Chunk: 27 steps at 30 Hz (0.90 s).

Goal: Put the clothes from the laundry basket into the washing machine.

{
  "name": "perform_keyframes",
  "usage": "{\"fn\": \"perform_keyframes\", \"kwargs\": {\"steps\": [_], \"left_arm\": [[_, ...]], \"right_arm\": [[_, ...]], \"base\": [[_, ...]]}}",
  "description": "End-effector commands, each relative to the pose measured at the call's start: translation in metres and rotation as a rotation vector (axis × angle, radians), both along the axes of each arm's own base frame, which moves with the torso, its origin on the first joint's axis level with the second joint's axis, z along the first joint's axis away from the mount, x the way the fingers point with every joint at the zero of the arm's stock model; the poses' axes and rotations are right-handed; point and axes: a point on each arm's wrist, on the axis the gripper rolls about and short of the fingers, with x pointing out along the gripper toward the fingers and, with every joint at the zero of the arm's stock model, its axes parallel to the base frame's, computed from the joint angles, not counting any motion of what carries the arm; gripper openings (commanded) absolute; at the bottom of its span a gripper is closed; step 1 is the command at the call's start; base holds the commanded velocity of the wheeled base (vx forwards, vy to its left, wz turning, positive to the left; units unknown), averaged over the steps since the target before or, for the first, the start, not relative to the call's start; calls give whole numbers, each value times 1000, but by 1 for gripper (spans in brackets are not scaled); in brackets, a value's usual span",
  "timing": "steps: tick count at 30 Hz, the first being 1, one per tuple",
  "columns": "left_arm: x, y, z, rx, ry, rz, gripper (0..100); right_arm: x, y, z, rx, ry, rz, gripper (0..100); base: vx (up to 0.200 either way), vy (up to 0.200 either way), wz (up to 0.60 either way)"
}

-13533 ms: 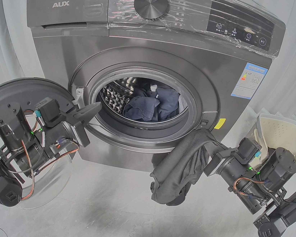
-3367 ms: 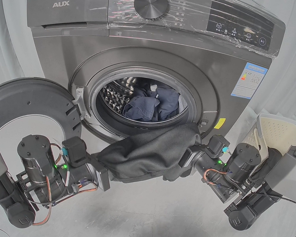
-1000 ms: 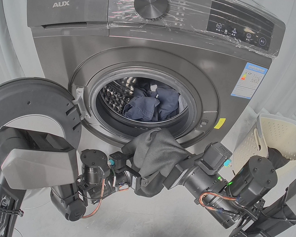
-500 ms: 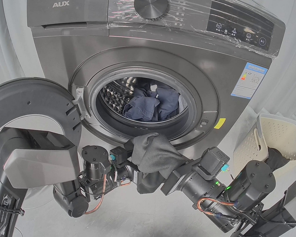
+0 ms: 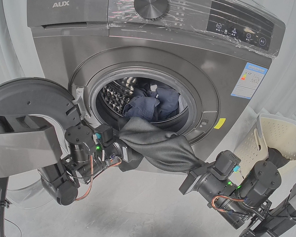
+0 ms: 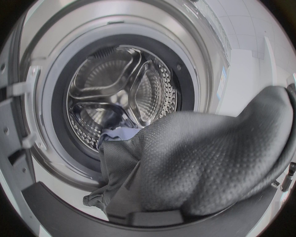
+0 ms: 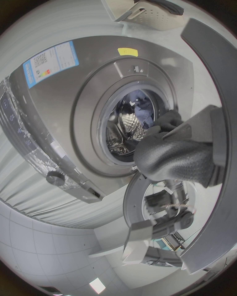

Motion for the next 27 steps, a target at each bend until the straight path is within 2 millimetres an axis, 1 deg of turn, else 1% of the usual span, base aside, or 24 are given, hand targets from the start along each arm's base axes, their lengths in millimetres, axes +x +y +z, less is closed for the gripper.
{"fn": "perform_keyframes", "kwargs": {"steps": [1,2,3,4,6,10,14,15,16,19,20,23,27], "left_arm": [[-15,6,33,-35,-59,-5,0],[-24,6,42,-40,-72,-17,0],[-24,6,42,-40,-72,-17,0],[-34,7,50,-48,-81,-28,0],[-45,9,55,-46,-81,-43,0],[-66,11,59,-39,-66,-74,0],[-78,11,61,-32,-59,-94,0],[-80,10,62,-35,-63,-101,0],[-81,9,63,-36,-64,-103,0],[-82,10,67,-49,-72,-105,0],[-83,10,68,-55,-70,-106,0],[-83,10,67,-60,-60,-107,0],[-81,13,66,-58,-58,-98,0]], "right_arm": [[5,-9,-21,-59,62,-31,0],[7,-7,-27,-74,78,-35,0],[7,-7,-27,-74,78,-35,0],[10,-4,-33,-83,88,-31,0],[14,1,-39,-90,94,-30,0],[24,9,-46,-91,96,-33,0],[27,12,-43,-77,83,-31,0],[25,13,-42,-74,82,-25,100],[25,13,-41,-69,79,-25,100],[10,11,-38,-78,94,6,100],[-3,5,-38,-102,106,36,100],[-27,-10,-41,-166,128,141,100],[-48,-28,-43,-219,151,232,100]], "base": [[0,0,0],[0,0,0],[0,0,0],[0,0,0],[0,0,0],[0,0,0],[0,0,0],[0,0,0],[0,0,0],[0,0,0],[0,0,0],[0,0,0],[0,0,0]]}}
